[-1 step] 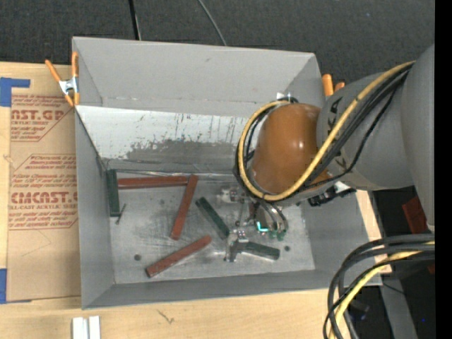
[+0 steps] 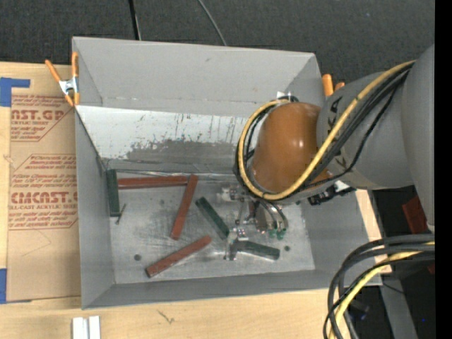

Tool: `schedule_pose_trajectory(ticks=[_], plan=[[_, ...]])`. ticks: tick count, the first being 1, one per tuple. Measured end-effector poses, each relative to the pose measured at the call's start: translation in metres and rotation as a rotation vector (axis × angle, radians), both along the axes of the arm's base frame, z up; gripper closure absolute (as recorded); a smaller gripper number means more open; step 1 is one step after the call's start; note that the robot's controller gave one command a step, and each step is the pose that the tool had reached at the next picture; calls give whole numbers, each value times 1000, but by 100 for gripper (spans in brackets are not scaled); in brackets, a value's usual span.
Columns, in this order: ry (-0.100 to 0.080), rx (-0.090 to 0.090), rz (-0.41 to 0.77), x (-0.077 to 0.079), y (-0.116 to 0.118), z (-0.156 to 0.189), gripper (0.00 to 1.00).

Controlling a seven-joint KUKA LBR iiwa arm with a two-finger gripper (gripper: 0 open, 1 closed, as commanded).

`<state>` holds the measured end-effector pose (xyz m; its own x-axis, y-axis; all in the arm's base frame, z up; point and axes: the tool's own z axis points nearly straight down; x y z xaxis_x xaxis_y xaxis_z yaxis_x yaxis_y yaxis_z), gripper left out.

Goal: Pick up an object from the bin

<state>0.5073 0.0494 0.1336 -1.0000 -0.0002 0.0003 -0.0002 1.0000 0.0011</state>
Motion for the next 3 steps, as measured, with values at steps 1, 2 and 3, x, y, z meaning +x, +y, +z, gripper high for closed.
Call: schedule_pose_trajectory(ticks=[1, 2, 3], plan=[[9, 0, 88, 2, 32, -62, 100], [9, 0, 88, 2, 32, -62, 100], [-1, -1, 76, -7, 6, 74, 100]])
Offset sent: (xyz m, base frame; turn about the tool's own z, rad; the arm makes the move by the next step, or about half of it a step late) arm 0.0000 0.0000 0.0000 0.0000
